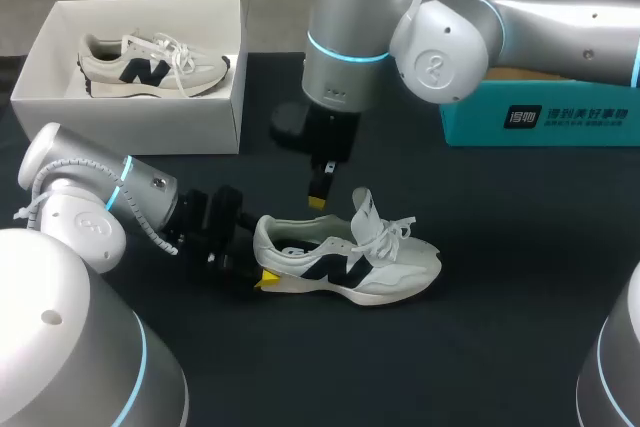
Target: Take the shoe out of the shoebox, open the shoe tongue, remove and reinsert the insole, then place the shoe into the shoebox
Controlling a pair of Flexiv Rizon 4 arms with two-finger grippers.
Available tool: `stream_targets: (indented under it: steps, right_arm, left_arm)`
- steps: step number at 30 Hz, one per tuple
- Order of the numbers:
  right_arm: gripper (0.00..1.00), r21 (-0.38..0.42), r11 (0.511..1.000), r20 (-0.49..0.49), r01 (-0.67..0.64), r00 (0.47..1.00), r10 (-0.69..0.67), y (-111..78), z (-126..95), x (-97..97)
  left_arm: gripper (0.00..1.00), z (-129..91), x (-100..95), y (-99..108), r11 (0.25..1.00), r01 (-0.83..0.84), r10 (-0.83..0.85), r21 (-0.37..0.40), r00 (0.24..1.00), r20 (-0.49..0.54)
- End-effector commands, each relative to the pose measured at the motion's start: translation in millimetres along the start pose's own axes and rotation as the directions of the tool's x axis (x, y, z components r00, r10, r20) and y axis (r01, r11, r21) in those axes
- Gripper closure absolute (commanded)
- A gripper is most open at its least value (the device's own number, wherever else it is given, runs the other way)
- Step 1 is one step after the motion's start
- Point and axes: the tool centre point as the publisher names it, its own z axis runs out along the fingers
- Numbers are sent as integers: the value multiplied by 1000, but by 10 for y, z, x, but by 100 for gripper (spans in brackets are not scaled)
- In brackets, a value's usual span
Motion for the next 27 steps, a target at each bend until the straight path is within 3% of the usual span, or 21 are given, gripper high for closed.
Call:
stream_targets:
  steps: [1, 10, 12, 27]
  right_arm:
    - [100, -1, 1000, 1, 0, 1000, 0, 2, 30, 7]
    - [100, -1, 1000, 1, 0, 1000, 0, 2, 30, 7]
    - [100, 32, 999, 10, 9, 1000, -9, 14, 88, 9]
    - [100, 65, 998, 35, -2, 999, 0, -180, 440, 160]
  left_arm:
    - [100, 7, 4, 11, 1000, 0, 0, -2, 1000, 0]
    - [100, 7, 4, 11, 1000, 0, 0, -2, 1000, 0]
    - [100, 7, 4, 11, 1000, 0, 0, -2, 1000, 0]
    - [100, 7, 4, 11, 1000, 0, 0, -2, 1000, 0]
